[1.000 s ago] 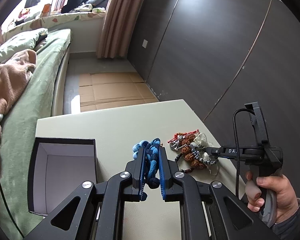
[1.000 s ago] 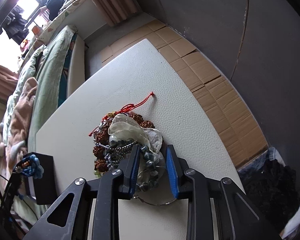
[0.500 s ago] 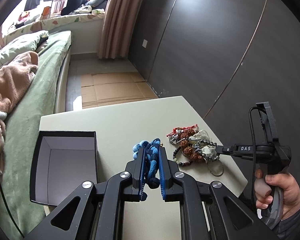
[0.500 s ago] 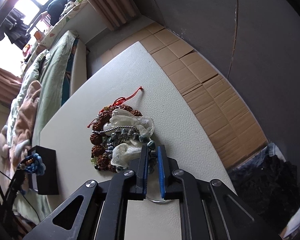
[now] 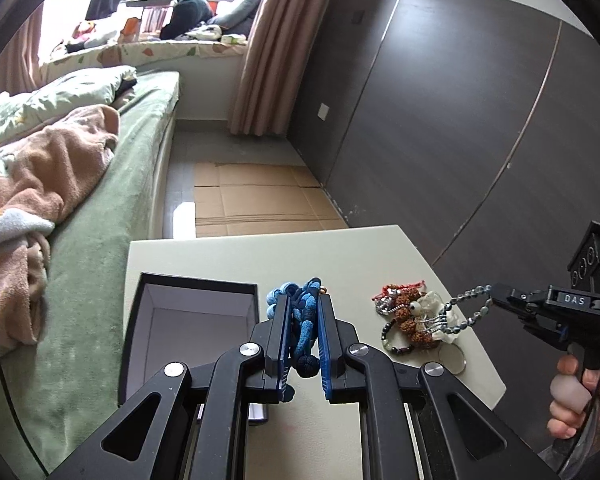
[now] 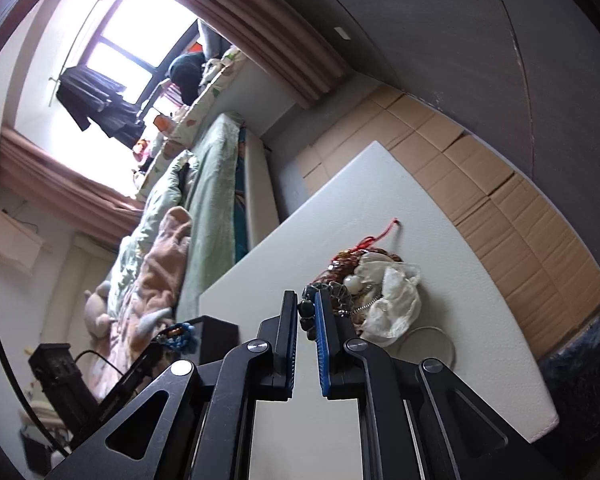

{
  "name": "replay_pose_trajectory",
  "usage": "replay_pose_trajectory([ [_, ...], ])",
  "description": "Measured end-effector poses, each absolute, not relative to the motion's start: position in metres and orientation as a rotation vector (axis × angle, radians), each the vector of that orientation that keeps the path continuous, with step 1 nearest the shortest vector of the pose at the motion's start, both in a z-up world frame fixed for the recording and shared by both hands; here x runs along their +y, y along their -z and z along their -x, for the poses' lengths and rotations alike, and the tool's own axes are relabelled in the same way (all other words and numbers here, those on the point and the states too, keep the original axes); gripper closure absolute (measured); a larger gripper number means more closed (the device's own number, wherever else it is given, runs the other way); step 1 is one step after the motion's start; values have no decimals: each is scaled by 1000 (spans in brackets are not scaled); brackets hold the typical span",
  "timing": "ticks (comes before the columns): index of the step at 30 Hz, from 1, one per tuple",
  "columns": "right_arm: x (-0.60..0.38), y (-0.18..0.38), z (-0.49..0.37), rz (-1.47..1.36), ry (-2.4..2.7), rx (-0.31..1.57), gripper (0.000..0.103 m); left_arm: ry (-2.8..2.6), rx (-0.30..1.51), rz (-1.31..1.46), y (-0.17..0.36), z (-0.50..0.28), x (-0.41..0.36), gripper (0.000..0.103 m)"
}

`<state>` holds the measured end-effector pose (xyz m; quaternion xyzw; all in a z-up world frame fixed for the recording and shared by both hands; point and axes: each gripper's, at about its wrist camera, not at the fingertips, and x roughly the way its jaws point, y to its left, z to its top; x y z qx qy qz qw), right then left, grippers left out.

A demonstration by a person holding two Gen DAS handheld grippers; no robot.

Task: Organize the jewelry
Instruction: 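Carry the blue bracelet into the black box while the right gripper grasps the dark beaded bracelet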

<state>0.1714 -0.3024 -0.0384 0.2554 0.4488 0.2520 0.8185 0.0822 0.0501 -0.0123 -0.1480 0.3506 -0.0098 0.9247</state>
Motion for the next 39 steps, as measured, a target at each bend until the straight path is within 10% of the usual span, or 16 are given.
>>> replay_pose_trajectory([
  [14,-253,3,-157,-615,-753,804,93,-60,774,435,24,-94,90,88],
  [19,-223,0,-156,-612,-821,799,93,-84,762,495,25,-92,102,25],
  [39,-88,43,-144,-523,-988,949,93,-263,694,566,15,-58,157,25],
])
